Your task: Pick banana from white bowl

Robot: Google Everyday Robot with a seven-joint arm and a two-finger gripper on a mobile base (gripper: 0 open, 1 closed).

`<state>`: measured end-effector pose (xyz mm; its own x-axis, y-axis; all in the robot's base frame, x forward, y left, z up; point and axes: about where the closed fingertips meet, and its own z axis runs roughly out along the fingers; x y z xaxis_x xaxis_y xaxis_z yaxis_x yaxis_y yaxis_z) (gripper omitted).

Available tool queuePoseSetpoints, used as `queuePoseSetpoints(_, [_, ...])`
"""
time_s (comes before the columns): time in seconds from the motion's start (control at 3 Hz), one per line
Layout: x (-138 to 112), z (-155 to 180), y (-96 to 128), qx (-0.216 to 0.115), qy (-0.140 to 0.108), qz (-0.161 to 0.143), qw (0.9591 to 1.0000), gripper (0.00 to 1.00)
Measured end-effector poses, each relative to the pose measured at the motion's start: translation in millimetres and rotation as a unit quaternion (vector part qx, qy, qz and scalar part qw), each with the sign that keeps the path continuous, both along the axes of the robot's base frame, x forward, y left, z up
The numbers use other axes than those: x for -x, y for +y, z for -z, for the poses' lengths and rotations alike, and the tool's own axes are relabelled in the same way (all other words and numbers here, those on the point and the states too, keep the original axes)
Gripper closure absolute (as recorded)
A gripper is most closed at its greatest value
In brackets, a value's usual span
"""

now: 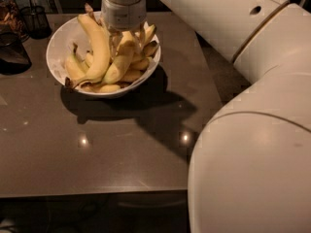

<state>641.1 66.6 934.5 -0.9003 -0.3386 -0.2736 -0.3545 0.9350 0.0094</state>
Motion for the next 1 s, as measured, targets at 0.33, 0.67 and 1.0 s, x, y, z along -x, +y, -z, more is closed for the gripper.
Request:
queuePoseSetpoints(0.33, [-1,0,1,-0.001,-0.001,-0.001,1.0,1.0])
queuePoseSetpoints(0.67, [-2,0,2,-0.003,-0.002,-0.002,1.0,1.0])
queuePoseSetpoints(1.0, [1,-23,-1,-0.031,-0.014,-0.026,0.9991,1.0])
